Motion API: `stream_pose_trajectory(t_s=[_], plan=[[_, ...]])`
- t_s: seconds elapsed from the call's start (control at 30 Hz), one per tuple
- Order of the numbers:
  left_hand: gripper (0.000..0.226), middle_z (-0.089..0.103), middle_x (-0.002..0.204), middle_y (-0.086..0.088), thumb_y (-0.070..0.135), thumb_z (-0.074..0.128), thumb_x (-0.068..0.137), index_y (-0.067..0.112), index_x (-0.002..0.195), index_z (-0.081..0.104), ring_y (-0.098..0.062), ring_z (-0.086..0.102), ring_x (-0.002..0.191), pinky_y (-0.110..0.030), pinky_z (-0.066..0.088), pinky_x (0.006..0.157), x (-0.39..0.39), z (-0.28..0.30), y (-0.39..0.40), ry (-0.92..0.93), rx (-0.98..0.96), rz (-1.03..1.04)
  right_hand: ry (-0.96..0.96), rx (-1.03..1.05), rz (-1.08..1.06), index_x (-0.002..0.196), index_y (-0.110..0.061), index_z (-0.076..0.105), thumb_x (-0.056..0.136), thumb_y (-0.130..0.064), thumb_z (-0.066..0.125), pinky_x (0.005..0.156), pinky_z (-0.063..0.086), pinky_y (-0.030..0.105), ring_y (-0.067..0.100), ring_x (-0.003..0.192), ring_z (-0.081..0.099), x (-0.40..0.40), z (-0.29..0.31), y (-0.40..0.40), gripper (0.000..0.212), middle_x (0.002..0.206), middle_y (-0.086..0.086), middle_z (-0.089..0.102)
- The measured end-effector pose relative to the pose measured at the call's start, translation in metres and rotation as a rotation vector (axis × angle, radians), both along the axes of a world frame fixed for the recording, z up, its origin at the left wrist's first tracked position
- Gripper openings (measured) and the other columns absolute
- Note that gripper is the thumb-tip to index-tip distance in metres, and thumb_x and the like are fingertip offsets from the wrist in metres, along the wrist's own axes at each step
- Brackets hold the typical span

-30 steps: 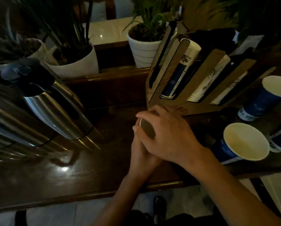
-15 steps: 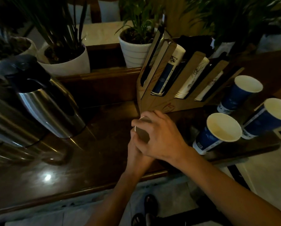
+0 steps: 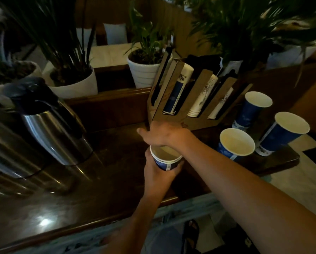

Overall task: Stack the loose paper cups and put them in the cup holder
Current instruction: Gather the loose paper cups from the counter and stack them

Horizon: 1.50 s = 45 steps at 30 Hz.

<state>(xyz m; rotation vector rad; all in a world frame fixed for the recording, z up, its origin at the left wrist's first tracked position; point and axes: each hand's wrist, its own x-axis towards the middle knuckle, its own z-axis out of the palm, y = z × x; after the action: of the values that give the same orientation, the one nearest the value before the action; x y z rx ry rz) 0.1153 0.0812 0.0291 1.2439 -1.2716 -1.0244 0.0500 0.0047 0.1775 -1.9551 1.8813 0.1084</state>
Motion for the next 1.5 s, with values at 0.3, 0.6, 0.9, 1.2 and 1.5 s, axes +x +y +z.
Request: stream_pose_trajectory(t_s=[0.3, 0.6, 0.9, 1.2, 1.5], plan=[[0.104, 0.064, 0.121, 0.014, 0.057, 0.089, 0.047, 0.053, 0.133, 0.030, 0.001, 0.066, 0.108, -0.012, 0.056, 0.083, 0.001, -0.013, -0.003, -0.107, 0.049, 0.012, -0.013, -0.180, 0.079, 0.080, -0.016, 0.059, 0.100, -0.036, 0.037, 0.072, 0.049, 0.041, 0.026, 0.079, 0.061, 0.002, -0.005, 0.015, 0.036, 0.078, 0.005, 0.057], [0.063, 0.070, 0.105, 0.018, 0.057, 0.061, 0.083, 0.021, 0.134, 0.056, 0.010, 0.066, 0.097, -0.007, 0.053, 0.075, -0.020, -0.013, -0.017, -0.219, 0.044, -0.050, -0.054, -0.420, -0.104, 0.125, -0.025, 0.057, 0.099, -0.052, 0.033, 0.091, 0.048, 0.050, 0.030, 0.121, 0.047, -0.016, -0.022, 0.050, 0.044, 0.126, 0.012, 0.054], [0.096, 0.060, 0.130, 0.014, 0.066, 0.077, 0.067, 0.047, 0.145, 0.024, -0.001, 0.064, 0.113, -0.024, 0.059, 0.086, 0.003, 0.021, -0.003, -0.233, 0.008, -0.169, -0.618, -0.567, -0.275, 0.109, -0.033, 0.070, 0.088, -0.065, 0.048, 0.065, 0.041, 0.009, -0.003, 0.088, 0.063, -0.039, -0.045, 0.048, 0.044, 0.098, -0.014, 0.072], [0.079, 0.028, 0.159, 0.025, 0.055, 0.047, 0.086, 0.048, 0.156, 0.013, -0.001, 0.031, 0.145, -0.049, 0.034, 0.118, 0.043, 0.094, -0.003, -0.314, -0.023, -0.226, -0.725, -0.569, -0.356, 0.113, -0.027, 0.073, 0.090, -0.050, 0.040, 0.080, 0.056, 0.025, 0.005, 0.096, 0.067, -0.037, -0.052, 0.046, 0.046, 0.108, -0.009, 0.074], [0.072, 0.015, 0.168, 0.001, 0.068, 0.009, 0.098, 0.028, 0.158, 0.015, -0.013, 0.026, 0.150, -0.036, 0.033, 0.117, -0.007, 0.115, -0.025, -0.844, -0.253, -0.246, -1.103, -0.516, -0.397, 0.111, -0.010, 0.065, 0.100, -0.001, 0.047, 0.077, 0.050, 0.026, 0.010, 0.087, 0.064, -0.047, -0.055, 0.059, 0.023, 0.092, -0.015, 0.063]])
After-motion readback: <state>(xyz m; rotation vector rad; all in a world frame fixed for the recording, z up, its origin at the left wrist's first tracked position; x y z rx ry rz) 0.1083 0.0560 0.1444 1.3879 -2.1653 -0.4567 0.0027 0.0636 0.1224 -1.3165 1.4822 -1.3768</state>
